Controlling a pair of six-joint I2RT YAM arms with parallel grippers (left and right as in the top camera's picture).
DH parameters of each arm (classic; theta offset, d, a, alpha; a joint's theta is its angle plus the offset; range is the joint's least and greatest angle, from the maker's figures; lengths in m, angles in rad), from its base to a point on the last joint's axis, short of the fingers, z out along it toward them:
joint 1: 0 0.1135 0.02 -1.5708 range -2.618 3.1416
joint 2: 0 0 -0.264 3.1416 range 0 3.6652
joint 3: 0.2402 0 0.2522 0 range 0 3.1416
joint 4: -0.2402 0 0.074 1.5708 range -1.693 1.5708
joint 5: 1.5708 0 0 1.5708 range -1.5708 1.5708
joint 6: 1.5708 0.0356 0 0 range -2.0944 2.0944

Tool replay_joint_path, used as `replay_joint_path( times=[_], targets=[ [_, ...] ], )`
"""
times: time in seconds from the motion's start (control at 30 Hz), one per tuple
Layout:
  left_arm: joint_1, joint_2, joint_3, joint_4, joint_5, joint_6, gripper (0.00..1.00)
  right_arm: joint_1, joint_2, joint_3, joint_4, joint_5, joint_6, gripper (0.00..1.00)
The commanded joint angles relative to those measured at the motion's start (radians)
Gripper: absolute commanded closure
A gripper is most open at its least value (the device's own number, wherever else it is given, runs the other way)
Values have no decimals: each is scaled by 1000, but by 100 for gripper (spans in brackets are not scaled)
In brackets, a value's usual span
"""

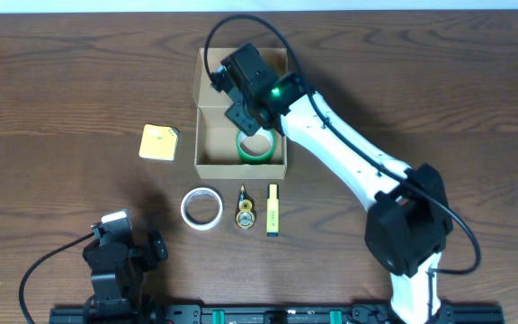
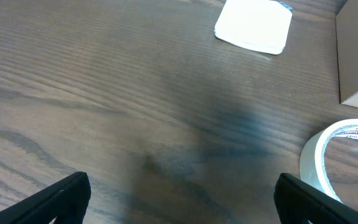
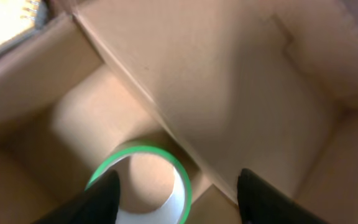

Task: Pack container
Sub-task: 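Carry the green tape into the box and release it, then move the right gripper to the yellow highlighter and grasp it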

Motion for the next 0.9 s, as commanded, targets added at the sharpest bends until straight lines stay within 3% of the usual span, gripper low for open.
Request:
replay_joint_path(
  times=[0.0, 0.07, 0.17, 0.37, 0.67, 0.87],
  targets=[
    [4, -5, -21, -19, -6, -16, 5, 4, -91, 58, -74, 11, 145, 10],
    [4, -5, -21, -19, -6, -16, 5, 2, -146, 58, -140, 12, 217, 5],
    [4, -5, -21, -19, -6, -16, 5, -3, -222, 55, -266, 47, 331, 9],
    [4, -5, -21, -19, -6, -16, 5, -3, -322, -27, -432, 79, 505, 7],
    [4, -5, -21, -19, -6, -16, 4, 17, -592, -571, -248, 29, 701, 3],
    [4, -5, -21, -19, -6, -16, 5, 134, -667, -824, -123, 33, 999, 2]
  ],
)
